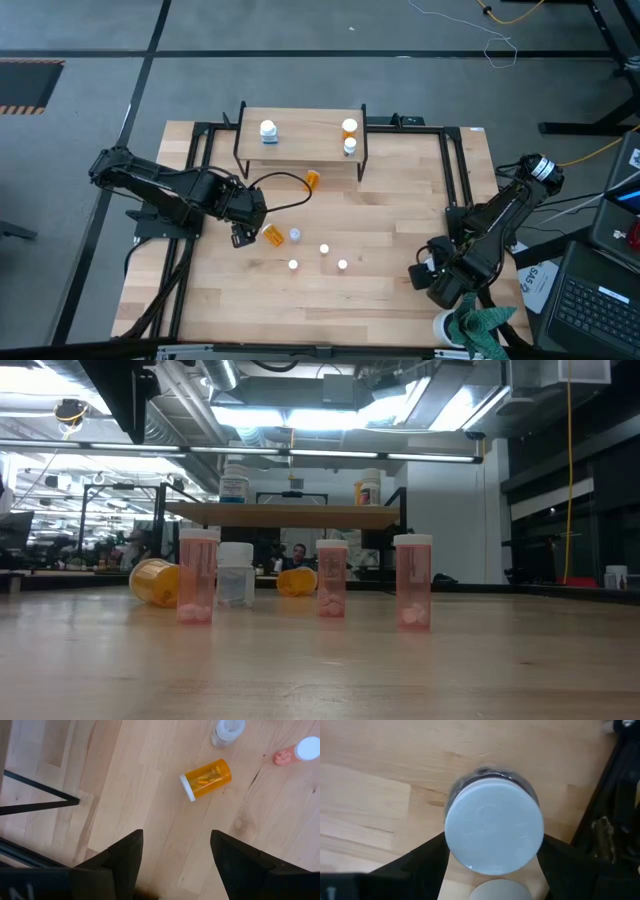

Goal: Pick and place medicine bottles onto shelf by color
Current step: Put the green pill bottle on the shelf

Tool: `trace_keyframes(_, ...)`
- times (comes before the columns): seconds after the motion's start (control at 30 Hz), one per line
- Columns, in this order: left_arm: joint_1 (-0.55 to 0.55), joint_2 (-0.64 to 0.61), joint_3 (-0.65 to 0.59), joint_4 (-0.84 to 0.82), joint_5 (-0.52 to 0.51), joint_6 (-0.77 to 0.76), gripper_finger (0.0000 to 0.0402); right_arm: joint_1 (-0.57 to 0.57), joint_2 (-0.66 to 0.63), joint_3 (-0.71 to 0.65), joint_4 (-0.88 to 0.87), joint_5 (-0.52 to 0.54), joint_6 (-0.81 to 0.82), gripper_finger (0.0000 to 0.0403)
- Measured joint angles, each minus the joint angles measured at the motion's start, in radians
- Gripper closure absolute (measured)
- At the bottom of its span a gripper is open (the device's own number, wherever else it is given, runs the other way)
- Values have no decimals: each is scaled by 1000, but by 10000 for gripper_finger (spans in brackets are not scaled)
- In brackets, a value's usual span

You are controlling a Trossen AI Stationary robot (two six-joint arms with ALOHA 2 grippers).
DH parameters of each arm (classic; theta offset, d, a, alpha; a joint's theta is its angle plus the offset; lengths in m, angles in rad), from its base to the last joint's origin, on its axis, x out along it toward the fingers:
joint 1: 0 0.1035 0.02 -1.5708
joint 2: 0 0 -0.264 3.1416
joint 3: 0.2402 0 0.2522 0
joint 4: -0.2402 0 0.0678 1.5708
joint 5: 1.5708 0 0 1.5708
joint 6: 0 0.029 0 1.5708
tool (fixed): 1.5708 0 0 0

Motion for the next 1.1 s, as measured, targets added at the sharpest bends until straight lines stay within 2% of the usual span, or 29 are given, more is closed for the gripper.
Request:
trace_keyframes(0.2, 0, 0, 0, 0, 0, 0, 174, 0, -22, 0, -4, 8, 19, 114)
trace_keyframes(0.37, 0, 0, 0, 0, 0, 0, 174, -7, -37, 1, -12, 82, 22, 114)
trace_keyframes(0.53, 0, 0, 0, 0, 0, 0, 174, -27, -33, 1, -17, 31, 11, 114)
trace_keyframes(0.8, 0, 0, 0, 0, 0, 0, 174, -46, -33, 1, -38, 72, -9, 114)
trace_keyframes(0.93, 0, 0, 0, 0, 0, 0, 174, -48, -33, 1, -54, 67, -13, 137)
trace_keyframes(1.03, 0, 0, 0, 0, 0, 0, 174, -48, -33, 2, -52, 26, -14, 167)
trace_keyframes(1.1, 0, 0, 0, 0, 0, 0, 174, -48, -33, 2, -48, -2, -14, 169)
